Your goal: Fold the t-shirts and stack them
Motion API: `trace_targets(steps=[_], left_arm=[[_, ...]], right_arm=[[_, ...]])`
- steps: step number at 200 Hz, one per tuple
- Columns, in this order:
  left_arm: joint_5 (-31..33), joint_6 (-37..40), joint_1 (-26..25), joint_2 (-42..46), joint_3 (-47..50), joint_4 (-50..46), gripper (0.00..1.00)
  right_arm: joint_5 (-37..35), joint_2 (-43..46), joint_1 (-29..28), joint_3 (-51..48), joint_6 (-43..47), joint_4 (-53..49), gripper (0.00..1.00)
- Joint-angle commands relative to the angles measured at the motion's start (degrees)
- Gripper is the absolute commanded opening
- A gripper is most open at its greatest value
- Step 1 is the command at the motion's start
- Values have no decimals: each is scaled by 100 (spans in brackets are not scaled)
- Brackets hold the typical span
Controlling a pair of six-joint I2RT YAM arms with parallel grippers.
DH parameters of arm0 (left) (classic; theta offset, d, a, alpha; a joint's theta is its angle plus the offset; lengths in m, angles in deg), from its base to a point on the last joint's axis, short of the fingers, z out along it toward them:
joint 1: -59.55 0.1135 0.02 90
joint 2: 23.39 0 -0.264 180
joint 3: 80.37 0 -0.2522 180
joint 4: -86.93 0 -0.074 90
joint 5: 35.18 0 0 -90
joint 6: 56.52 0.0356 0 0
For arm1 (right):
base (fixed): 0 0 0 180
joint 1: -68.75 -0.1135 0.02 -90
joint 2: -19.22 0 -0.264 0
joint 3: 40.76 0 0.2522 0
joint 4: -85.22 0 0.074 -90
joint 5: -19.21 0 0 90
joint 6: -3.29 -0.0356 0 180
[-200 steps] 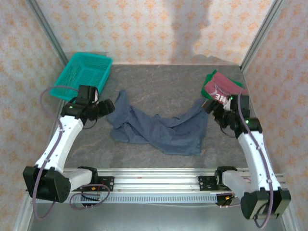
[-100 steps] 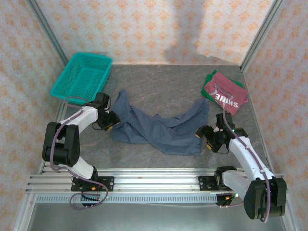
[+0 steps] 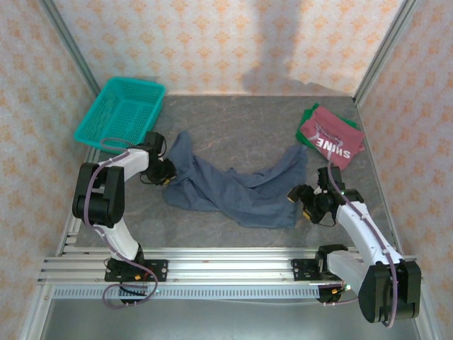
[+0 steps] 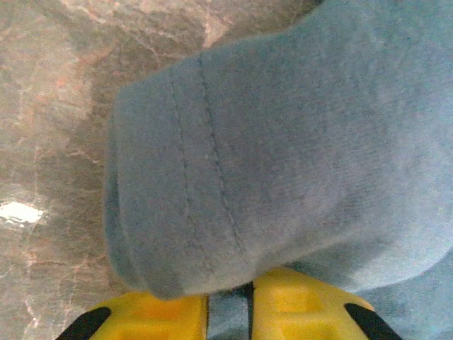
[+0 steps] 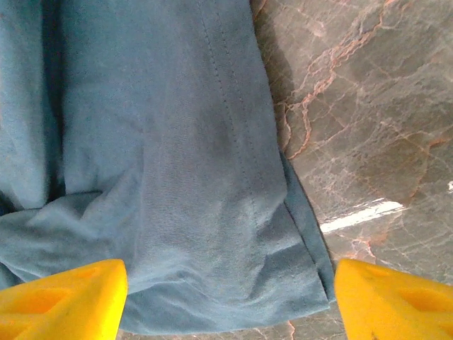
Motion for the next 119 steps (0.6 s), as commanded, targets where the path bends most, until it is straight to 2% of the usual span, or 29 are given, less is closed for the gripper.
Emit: trace_targets(steps=[1,25,74,96,119], left_arm=[[102,84,12,-4,-83,63,14],[54,187,19,191,-155,-172,0],[-308,88,21,937,-205,-306,0],[-362,178,19,1269,-370,-567,0],[-464,206,19,1592,-539,-782,0]], right_arm=[[-121,77,-39,-54,-94,8,77],[-201,83,-39,-87,-157,27,76],[-175,-62,-39,-122,-328,301,72],[96,-243,-97,-82,-330,338,65],[298,-222,-195,-105,-229,-44,57]])
